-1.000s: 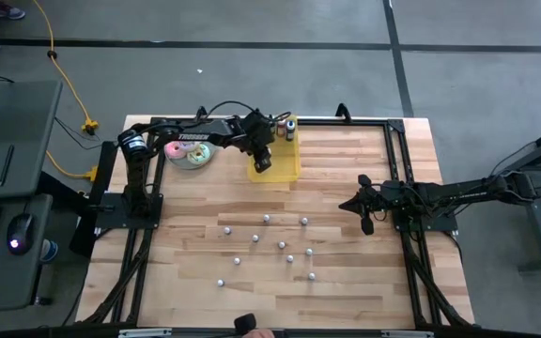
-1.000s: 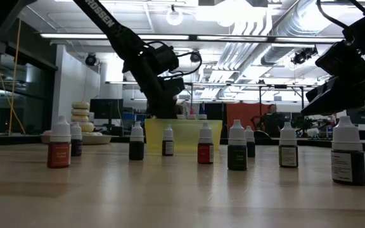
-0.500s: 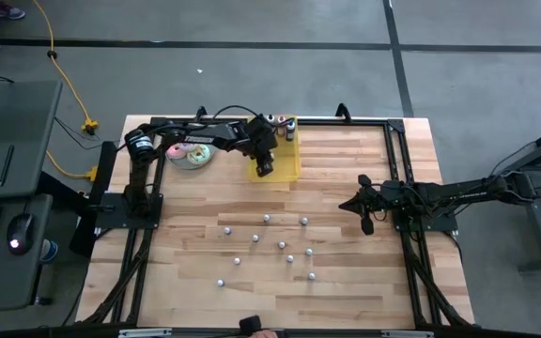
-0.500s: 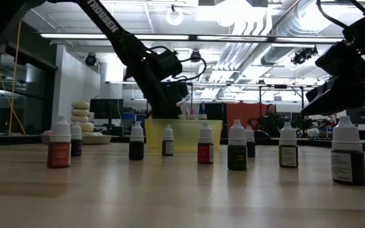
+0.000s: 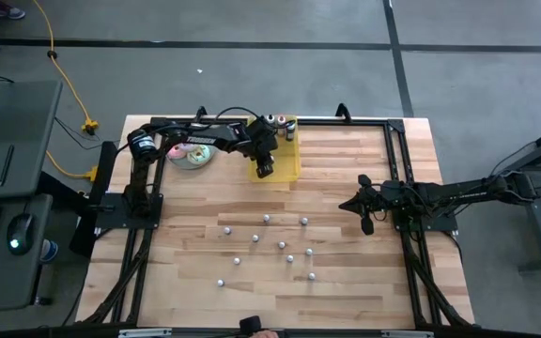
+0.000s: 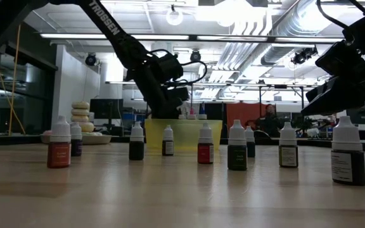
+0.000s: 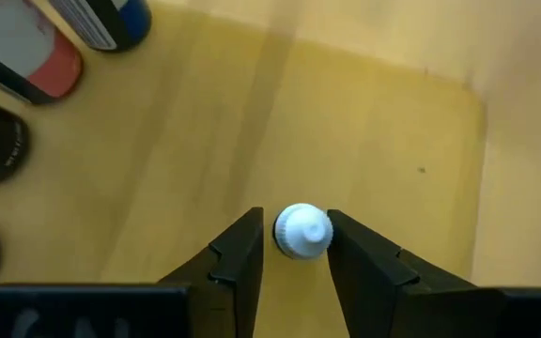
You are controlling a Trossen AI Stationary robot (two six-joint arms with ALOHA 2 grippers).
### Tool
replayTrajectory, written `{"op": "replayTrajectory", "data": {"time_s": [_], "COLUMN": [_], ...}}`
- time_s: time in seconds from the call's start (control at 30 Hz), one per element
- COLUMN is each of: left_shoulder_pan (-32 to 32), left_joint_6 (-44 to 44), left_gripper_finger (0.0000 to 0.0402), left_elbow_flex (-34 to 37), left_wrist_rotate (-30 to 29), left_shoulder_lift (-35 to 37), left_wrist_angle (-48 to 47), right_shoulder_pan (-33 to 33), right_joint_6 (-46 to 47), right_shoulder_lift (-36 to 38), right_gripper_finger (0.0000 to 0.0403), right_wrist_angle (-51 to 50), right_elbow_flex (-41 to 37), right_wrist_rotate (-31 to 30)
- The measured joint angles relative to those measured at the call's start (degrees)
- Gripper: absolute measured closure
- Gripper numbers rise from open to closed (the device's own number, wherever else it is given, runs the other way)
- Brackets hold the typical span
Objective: Pick & Place food coloring
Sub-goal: Put the right small black food coloring bottle into the yellow bin, then put the small blue food coloring bottle into the yellow bin
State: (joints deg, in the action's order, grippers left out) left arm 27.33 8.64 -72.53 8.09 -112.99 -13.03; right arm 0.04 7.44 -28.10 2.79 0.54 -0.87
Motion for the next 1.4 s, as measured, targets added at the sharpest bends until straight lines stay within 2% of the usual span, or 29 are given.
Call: {"op": "replayTrajectory", "data": {"time_s": [0.43, 0.53, 0.8, 0.97, 1.2, 1.4], "left_shoulder_pan": [0.0, 0.0, 0.0, 0.0, 0.0, -2.0], "left_joint_6": [-0.2, -1.1, -3.0, -2.9, -5.0, -4.6], "left_gripper_finger": [0.0283, 0.0264, 0.0182, 0.0162, 0.0160, 0.0160], "left_elbow_flex": [0.0, 0.0, 0.0, 0.0, -1.9, -11.2], "left_wrist_rotate": [0.7, 1.5, 0.8, -2.6, -5.7, -6.8], "left_shoulder_lift": [0.0, 0.0, 1.2, 4.9, 12.5, 15.5], "left_wrist_angle": [0.5, 1.4, 2.0, 1.2, -4.4, -16.2], "right_shoulder_pan": [0.0, 0.0, 0.0, 0.0, 0.0, 0.0], "right_joint_6": [0.0, 0.0, 0.0, 0.0, 0.0, 0.0], "right_shoulder_lift": [0.0, 0.0, 0.0, 0.0, 0.0, 0.0], "right_gripper_finger": [0.0402, 0.0402, 0.0402, 0.0402, 0.0402, 0.0402], "right_wrist_angle": [0.0, 0.0, 0.0, 0.0, 0.0, 0.0], "right_elbow_flex": [0.0, 0.0, 0.0, 0.0, 0.0, 0.0], "right_wrist_rotate": [0.0, 0.0, 0.0, 0.0, 0.0, 0.0]}}
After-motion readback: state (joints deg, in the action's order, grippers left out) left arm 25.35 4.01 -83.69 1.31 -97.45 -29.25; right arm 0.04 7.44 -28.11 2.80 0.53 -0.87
